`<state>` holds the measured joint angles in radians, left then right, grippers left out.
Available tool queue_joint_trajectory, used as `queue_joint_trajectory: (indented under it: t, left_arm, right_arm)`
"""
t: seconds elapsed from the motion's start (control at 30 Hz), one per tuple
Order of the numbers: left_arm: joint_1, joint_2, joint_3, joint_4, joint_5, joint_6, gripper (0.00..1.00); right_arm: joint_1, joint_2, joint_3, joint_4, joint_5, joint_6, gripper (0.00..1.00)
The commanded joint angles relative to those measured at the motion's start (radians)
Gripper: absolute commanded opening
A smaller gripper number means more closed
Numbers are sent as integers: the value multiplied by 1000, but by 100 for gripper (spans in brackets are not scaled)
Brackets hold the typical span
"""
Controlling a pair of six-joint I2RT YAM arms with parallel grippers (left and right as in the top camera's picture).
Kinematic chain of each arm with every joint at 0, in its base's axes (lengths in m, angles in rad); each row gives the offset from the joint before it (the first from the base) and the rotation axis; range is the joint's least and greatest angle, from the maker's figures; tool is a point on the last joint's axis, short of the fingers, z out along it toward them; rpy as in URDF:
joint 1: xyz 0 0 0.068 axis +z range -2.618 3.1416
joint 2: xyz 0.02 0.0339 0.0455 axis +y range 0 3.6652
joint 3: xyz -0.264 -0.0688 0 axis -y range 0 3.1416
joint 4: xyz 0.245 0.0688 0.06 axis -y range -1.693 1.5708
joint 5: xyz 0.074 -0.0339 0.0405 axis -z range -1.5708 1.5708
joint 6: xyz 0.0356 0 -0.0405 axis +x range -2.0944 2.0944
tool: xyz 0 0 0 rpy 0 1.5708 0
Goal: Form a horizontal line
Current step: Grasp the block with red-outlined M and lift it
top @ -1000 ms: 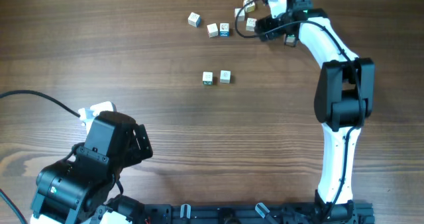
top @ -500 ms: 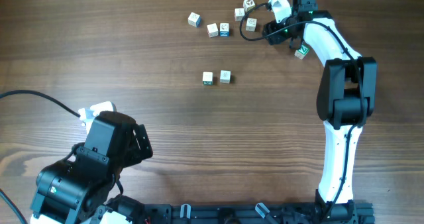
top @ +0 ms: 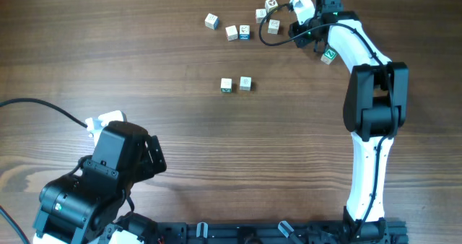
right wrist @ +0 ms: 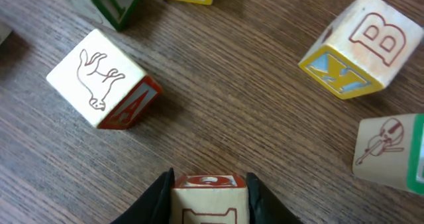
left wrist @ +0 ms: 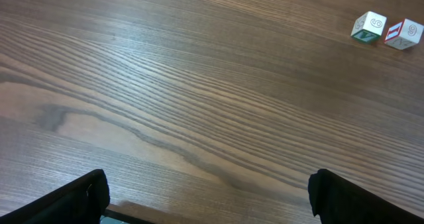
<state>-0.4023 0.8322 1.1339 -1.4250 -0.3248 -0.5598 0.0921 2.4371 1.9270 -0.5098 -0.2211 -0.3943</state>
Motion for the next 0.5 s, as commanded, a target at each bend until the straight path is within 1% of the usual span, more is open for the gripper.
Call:
queue_joint_trajectory:
  t: [0.0,0.17,0.2,0.27,0.37,0.47]
  left_arm:
    - [8,-2,-5,2,-17,-10,100]
    - [8,-2,-5,2,-17,-10,100]
    - [8,-2,-4,2,-17,-10,100]
    - [8,-2,-5,2,-17,-10,100]
    - [8,-2,-5,2,-17,-10,100]
    - [8,-2,-5,2,-17,-10,100]
  right_arm:
    - [3,17,18,-13,89,89,27]
    - [19,-55,18,-50,91,216,25]
    - [24,-75,18,-68,91,237,23]
    - [40,-116,18,-116,93,277,19]
    - [60,-150,18,-177,95,321,18]
    - [87,-172,18,-261,94,386,13]
